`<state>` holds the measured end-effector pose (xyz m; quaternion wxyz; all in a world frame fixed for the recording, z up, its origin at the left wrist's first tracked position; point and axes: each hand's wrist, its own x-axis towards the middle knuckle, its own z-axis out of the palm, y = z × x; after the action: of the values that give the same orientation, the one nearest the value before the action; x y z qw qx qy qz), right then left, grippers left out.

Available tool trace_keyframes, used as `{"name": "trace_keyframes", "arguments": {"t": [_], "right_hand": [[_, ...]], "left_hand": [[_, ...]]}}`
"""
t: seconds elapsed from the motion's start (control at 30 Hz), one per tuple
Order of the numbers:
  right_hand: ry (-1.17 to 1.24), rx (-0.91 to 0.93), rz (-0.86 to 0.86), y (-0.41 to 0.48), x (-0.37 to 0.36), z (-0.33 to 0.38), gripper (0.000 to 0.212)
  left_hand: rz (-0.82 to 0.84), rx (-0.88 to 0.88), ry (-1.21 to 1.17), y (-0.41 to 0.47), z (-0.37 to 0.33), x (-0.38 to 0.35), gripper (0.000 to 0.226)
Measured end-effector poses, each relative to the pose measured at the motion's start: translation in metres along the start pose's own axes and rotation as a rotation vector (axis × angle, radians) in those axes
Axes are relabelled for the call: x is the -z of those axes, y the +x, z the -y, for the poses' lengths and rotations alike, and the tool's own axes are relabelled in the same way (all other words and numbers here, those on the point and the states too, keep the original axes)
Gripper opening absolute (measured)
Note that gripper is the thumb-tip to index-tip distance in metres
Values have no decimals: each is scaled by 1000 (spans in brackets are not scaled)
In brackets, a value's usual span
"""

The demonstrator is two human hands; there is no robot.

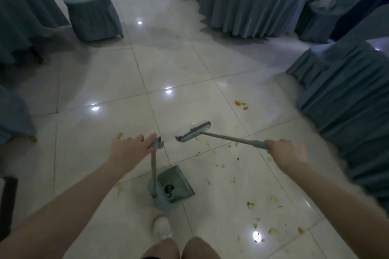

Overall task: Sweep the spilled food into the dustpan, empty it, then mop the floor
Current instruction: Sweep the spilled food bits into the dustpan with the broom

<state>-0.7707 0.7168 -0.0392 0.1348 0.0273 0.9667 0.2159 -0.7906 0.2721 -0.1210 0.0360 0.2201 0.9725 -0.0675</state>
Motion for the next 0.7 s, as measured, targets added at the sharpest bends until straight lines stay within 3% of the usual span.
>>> {"name": "trace_keyframes", "arguments": {"t": [0.1, 0.23, 0.33, 0.4, 0.47, 0.5, 0.57, 0.7], "right_hand": [[54, -35, 27, 33, 1, 10, 24], [183, -101, 71, 78, -8, 20, 22], [215, -117, 73, 124, -15, 24, 19], [214, -101, 68, 157, -21, 28, 16], [208, -98, 87, 189, -28, 34, 13], [214, -96, 102, 204, -32, 38, 12], [244, -89, 131, 234, -41, 45, 14], [298, -68, 259, 279, -63, 54, 19]], "left_hand": [[-87, -11, -25, 36, 9, -10, 53], [-64, -29, 22, 74, 11, -14, 79], [-64, -26, 19, 102, 13, -18, 87], [-66, -32, -2, 116, 11, -23, 77], [-53, -38, -40, 126, 10, -31, 37], [-25, -9, -78, 133, 10, -34, 37], [-58, 54, -120, 145, 6, -41, 63], [-74, 144, -155, 166, -1, -41, 54]]}}
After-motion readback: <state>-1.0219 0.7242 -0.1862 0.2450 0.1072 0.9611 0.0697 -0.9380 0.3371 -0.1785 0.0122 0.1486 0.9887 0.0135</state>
